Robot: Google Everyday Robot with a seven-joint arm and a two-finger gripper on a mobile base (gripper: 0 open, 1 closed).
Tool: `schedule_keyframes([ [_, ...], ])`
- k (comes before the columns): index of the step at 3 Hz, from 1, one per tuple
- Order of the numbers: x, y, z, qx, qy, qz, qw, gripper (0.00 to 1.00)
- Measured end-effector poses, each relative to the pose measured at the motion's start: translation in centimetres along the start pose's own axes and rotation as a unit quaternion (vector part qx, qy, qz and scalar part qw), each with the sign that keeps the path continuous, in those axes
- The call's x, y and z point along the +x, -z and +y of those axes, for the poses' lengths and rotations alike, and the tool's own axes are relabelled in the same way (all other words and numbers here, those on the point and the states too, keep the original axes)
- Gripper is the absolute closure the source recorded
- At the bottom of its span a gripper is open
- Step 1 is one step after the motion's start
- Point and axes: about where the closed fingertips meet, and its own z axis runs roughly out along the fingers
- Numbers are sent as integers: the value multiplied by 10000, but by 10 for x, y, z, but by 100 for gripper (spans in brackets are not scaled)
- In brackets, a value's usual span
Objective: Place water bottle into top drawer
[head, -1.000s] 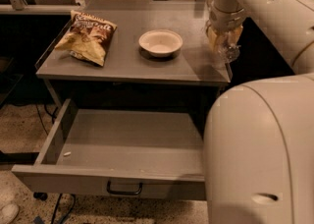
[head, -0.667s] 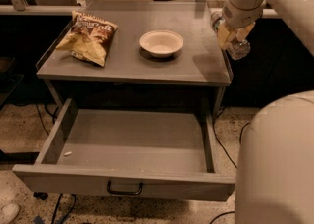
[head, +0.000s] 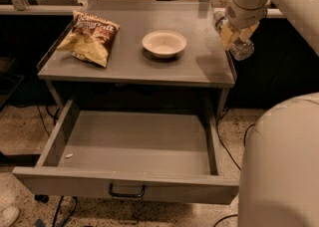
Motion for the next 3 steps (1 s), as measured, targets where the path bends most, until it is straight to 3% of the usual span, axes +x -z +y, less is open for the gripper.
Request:
schedule_keyframes([
  [1,17,13,7,-17,66,-51,10000,100],
  [3,87,46,41,-240,259,-91,9993,100],
])
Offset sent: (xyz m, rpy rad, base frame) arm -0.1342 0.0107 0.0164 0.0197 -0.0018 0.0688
